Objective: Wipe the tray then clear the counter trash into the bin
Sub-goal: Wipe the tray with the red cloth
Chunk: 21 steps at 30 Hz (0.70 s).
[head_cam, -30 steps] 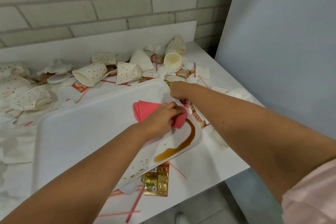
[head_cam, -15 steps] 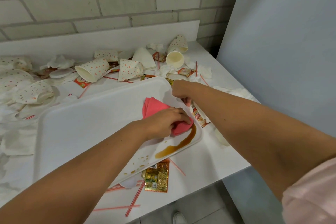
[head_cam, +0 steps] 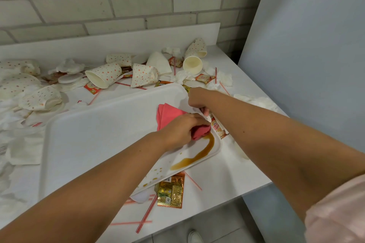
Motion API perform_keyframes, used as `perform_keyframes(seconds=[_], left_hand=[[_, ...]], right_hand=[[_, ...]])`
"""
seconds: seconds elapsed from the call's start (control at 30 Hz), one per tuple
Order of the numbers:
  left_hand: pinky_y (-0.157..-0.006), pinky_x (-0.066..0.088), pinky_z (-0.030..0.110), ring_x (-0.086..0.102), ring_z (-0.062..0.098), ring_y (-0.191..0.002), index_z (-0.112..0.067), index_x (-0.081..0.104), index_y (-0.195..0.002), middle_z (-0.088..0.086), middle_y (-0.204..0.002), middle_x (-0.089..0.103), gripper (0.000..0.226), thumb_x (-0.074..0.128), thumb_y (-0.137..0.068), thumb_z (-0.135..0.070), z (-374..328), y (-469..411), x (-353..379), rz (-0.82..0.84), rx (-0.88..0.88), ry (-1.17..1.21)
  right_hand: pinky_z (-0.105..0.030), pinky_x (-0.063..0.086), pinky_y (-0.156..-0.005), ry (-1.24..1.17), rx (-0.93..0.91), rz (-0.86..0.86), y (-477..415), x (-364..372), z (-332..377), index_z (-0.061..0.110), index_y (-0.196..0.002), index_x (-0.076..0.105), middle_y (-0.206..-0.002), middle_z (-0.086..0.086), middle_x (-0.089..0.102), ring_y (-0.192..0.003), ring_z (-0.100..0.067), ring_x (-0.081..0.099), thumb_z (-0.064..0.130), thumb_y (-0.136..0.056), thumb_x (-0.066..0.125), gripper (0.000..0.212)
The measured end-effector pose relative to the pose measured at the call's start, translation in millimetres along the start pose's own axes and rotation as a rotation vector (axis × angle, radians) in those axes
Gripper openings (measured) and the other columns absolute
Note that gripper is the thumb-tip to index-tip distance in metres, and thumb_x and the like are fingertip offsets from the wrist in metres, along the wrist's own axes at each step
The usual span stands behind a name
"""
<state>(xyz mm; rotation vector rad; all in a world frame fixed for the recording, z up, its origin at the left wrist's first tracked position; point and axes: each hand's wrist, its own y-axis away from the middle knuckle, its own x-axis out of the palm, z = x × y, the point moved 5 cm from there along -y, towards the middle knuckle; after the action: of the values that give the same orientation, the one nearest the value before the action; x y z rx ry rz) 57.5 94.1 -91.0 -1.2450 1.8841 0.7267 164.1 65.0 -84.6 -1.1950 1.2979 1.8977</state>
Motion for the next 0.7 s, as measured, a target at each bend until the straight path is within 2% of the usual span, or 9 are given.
perform_keyframes(seconds=[0.03,0.1,0.2,0.27,0.33,0.4,0.47,0.6,0.7], left_hand=[[-0.099,0.022,0.01,0.041,0.016,-0.128,-0.016,0.053,-0.131,0.001,-0.138,0.049,0.047,0.051,-0.087,0.002,-1,-1,3,0.002,0.001,-0.015],[-0.099,0.022,0.011,0.04,0.016,-0.127,-0.017,0.054,-0.13,0.001,-0.136,0.049,0.049,0.053,-0.085,0.003,-4,-2,6,0.009,0.013,-0.046],[-0.101,0.028,0.016,0.044,0.016,-0.12,-0.016,0.059,-0.124,0.001,-0.128,0.054,0.044,0.057,-0.083,-0.001,-14,1,13,0.032,0.079,-0.064],[-0.103,0.029,0.02,0.045,0.016,-0.118,-0.017,0.062,-0.12,0.0,-0.124,0.056,0.039,0.058,-0.083,-0.004,-16,2,15,0.053,0.106,-0.065],[-0.105,0.03,0.023,0.044,0.016,-0.118,-0.017,0.064,-0.118,-0.001,-0.125,0.055,0.038,0.058,-0.083,-0.002,-14,1,16,0.089,0.115,-0.057],[-0.107,0.031,0.027,0.042,0.017,-0.121,-0.017,0.064,-0.118,-0.001,-0.128,0.053,0.04,0.056,-0.084,0.002,-11,1,16,0.13,0.108,-0.066],[-0.108,0.029,0.026,0.04,0.018,-0.123,-0.018,0.063,-0.119,-0.002,-0.131,0.051,0.043,0.054,-0.083,0.005,-8,1,15,0.148,0.098,-0.084],[-0.105,0.028,0.023,0.041,0.016,-0.121,-0.021,0.063,-0.119,-0.004,-0.131,0.052,0.046,0.055,-0.083,0.005,-2,5,13,0.132,0.067,-0.093],[-0.112,0.02,0.032,0.037,0.012,-0.126,-0.027,0.063,-0.119,-0.01,-0.13,0.054,0.043,0.062,-0.083,-0.004,5,10,8,0.094,0.064,-0.106]], right_hand=[[-0.022,0.032,-0.048,0.014,-0.008,0.014,0,0,0,0.007,-0.057,0.037,-0.013,0.007,0.028,-0.025,-0.016,0.048,-0.003,-0.09,0.036,0.035],[-0.022,0.031,-0.048,0.027,-0.007,0.028,4,0,-2,0.008,-0.058,0.036,-0.012,0.007,0.026,-0.015,-0.001,0.037,-0.004,-0.09,0.037,0.034],[-0.022,0.031,-0.047,0.033,-0.028,0.013,5,0,0,0.008,-0.059,0.035,-0.012,0.007,0.025,-0.014,0.006,0.032,-0.005,-0.091,0.037,0.034],[-0.022,0.031,-0.047,0.004,-0.021,0.006,3,0,-1,0.008,-0.06,0.035,-0.015,-0.001,0.032,-0.014,0.003,0.034,-0.005,-0.091,0.038,0.034],[-0.022,0.033,-0.045,-0.021,-0.019,-0.004,3,1,-1,0.007,-0.061,0.038,-0.038,-0.012,0.045,-0.018,-0.008,0.044,-0.006,-0.09,0.038,0.032],[-0.025,0.037,-0.046,-0.031,-0.023,0.005,3,1,-2,0.005,-0.061,0.042,-0.055,-0.013,0.045,-0.035,-0.021,0.05,-0.007,-0.089,0.036,0.031],[-0.029,0.042,-0.047,-0.023,-0.029,0.021,2,2,-3,0.002,-0.063,0.045,-0.056,-0.017,0.047,-0.044,-0.026,0.049,-0.008,-0.089,0.033,0.031],[-0.032,0.044,-0.044,-0.006,-0.032,0.04,1,3,-3,0.0,-0.067,0.047,-0.057,-0.021,0.05,-0.044,-0.029,0.051,-0.008,-0.09,0.031,0.028],[-0.029,0.042,-0.038,-0.011,-0.019,0.053,2,3,-3,-0.001,-0.074,0.047,-0.058,-0.02,0.05,-0.044,-0.028,0.051,-0.008,-0.09,0.031,0.024]])
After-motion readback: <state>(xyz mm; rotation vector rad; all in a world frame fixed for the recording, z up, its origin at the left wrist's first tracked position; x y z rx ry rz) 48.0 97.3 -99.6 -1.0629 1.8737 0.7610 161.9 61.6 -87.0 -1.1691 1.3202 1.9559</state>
